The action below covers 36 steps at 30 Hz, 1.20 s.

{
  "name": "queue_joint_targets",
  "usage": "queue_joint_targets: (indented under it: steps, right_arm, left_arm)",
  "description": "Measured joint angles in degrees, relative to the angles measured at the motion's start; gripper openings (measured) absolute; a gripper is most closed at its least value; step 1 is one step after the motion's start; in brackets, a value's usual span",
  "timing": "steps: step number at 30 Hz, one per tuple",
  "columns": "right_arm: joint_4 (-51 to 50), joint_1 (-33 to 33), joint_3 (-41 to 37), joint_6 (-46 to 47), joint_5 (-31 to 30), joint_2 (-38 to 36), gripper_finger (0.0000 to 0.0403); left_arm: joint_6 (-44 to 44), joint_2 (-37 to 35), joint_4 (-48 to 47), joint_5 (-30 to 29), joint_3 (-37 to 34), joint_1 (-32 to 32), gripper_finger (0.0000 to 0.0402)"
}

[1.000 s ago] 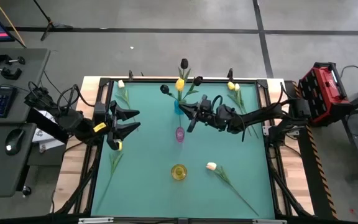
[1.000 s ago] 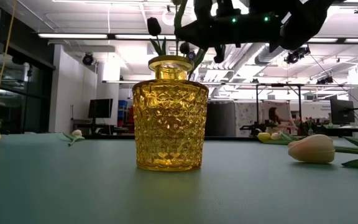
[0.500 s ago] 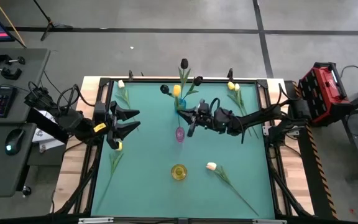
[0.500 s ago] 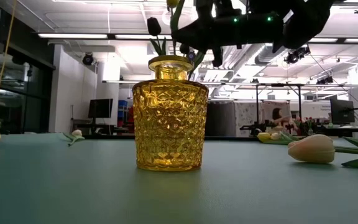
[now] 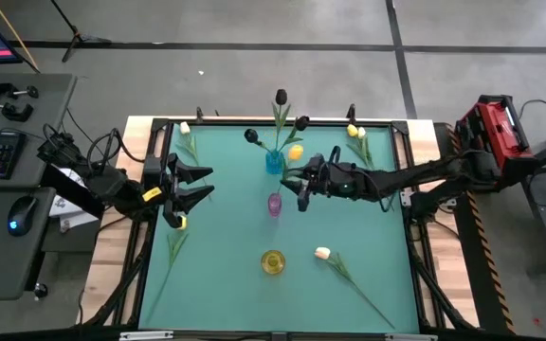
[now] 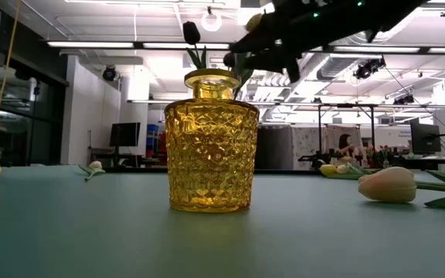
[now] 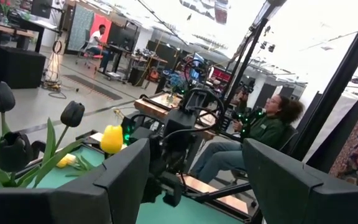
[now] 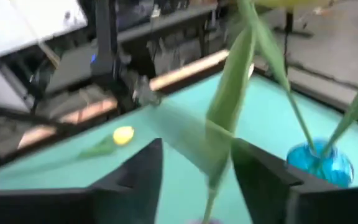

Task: Sort flowers into vase by color
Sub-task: Put the bottom yellow tulip into the violet vase, then put the top yellow tulip into the violet vase

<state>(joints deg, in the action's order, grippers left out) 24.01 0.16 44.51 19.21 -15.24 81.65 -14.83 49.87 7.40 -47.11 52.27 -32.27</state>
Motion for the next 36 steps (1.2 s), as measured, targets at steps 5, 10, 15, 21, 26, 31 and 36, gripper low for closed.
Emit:
queue_joint_targets:
  steps: [5, 10, 15, 21, 26, 31, 36]
  right_arm:
    - [-14.6, 0.0, 0.0, 0.3, 3.2, -5.9, 0.0247]
    - [-27.3, 0.0, 0.0, 3.6, 6.5, -10.4, 0.0271]
    - [-35.0, 0.0, 0.0, 6.3, 12.6, -12.7, 0.0271]
    - [-51.5, 0.8, 0.0, 10.4, 17.0, -13.9, 0.0264]
    - [-59.7, 2.9, -1.2, 14.4, 17.0, -13.9, 0.0261]
    - [-60.6, 5.0, -4.6, 23.7, 15.8, -13.9, 0.0261]
    - [-60.8, 6.4, -7.4, 34.5, 13.6, -13.9, 0.0261]
  left_arm:
    - [0.1, 0.0, -0.7, -0.7, 0.0, 0.0, 0.0245]
    - [0.1, 0.0, -2.5, -3.9, 0.0, 0.0, 0.0245]
    - [-1.0, 0.0, -2.5, -6.7, 0.0, 0.0, 0.0245]
    - [-6.7, 0.0, -2.6, -9.0, 0.0, 2.5, 0.0245]
    - [-9.2, 1.1, -5.0, -2.1, 0.0, 8.8, 0.0245]
    - [-11.7, 3.0, -11.6, 11.6, 0.0, 18.8, 0.0245]
    - [-9.0, 4.2, -17.7, 26.0, 0.0, 29.8, 0.0245]
